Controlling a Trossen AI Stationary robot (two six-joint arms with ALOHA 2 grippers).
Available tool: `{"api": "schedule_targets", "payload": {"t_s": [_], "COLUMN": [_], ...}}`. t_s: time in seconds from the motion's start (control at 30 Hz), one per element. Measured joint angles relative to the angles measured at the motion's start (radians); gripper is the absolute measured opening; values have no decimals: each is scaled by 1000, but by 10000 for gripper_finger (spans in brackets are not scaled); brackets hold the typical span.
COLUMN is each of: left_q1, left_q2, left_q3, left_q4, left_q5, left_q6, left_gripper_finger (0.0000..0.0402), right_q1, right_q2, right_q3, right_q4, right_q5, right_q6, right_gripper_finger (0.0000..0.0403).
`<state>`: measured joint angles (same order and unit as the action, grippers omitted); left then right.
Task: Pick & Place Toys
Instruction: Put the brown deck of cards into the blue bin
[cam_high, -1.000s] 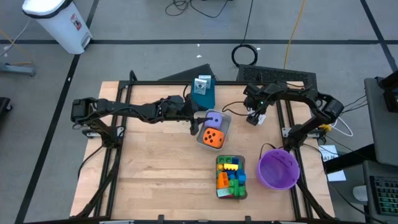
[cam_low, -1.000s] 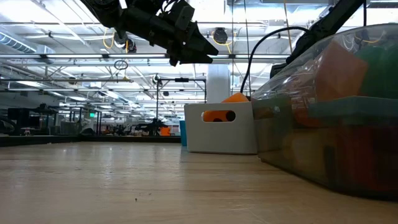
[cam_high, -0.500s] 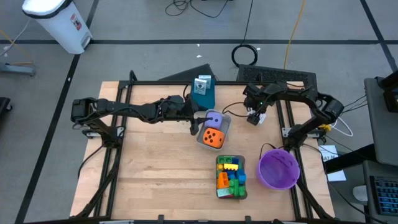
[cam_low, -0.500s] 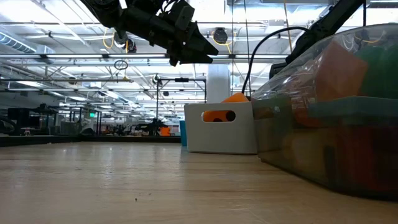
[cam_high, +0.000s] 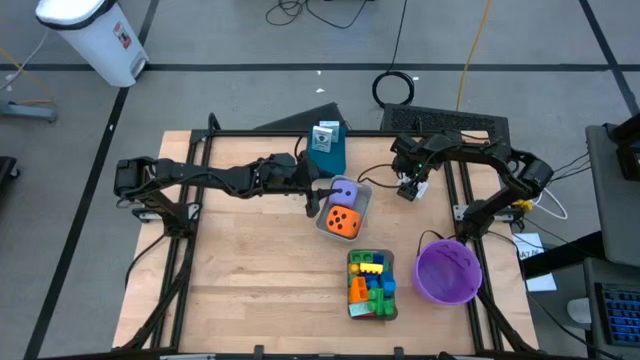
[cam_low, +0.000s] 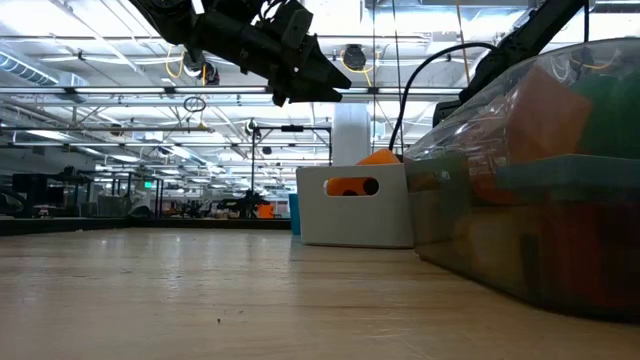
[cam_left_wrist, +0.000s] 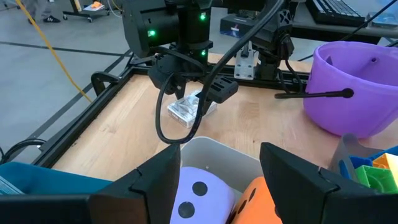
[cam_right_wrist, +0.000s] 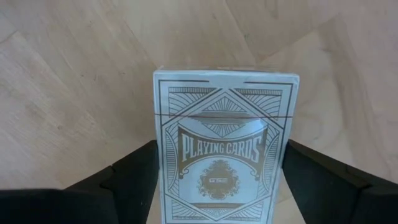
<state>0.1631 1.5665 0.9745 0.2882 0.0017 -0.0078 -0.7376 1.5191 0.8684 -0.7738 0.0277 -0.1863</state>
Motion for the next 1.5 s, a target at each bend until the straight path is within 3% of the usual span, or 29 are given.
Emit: {"api": "schedule_targets", "payload": {"t_s": [0.27, 0.57, 0.7, 0.83, 1.0, 1.1, 1.5], "left_q1": [0, 37, 122, 208, 266, 274, 260], "left_q2": [0, 0, 1, 24, 100, 167, 449], "left_q3": [0, 10, 41, 73, 141, 205, 521], "left_q4": [1, 36, 28, 24, 21, 20, -26], "left_q5": [0, 6, 127, 217, 280, 331, 373], "left_q6": [-8, -131, -233, -336, -434, -474, -516], "left_gripper_finger": [228, 228, 228, 228, 227, 228, 227], "right_q1": [0, 31, 108, 218, 341, 381, 395], "right_q2": [-45, -229, -305, -357, -394, -404, -411], "right_q3": [-1, -1, -1, -1, -1, 0, 8], "right_q4": [-5, 0, 39, 122, 207, 252, 277], "right_q5": [1, -1, 17, 114, 239, 262, 310], "right_q6": [8, 6, -9, -17, -63, -69, -85], "right_gripper_finger": [295, 295, 295, 295, 295, 295, 295]}}
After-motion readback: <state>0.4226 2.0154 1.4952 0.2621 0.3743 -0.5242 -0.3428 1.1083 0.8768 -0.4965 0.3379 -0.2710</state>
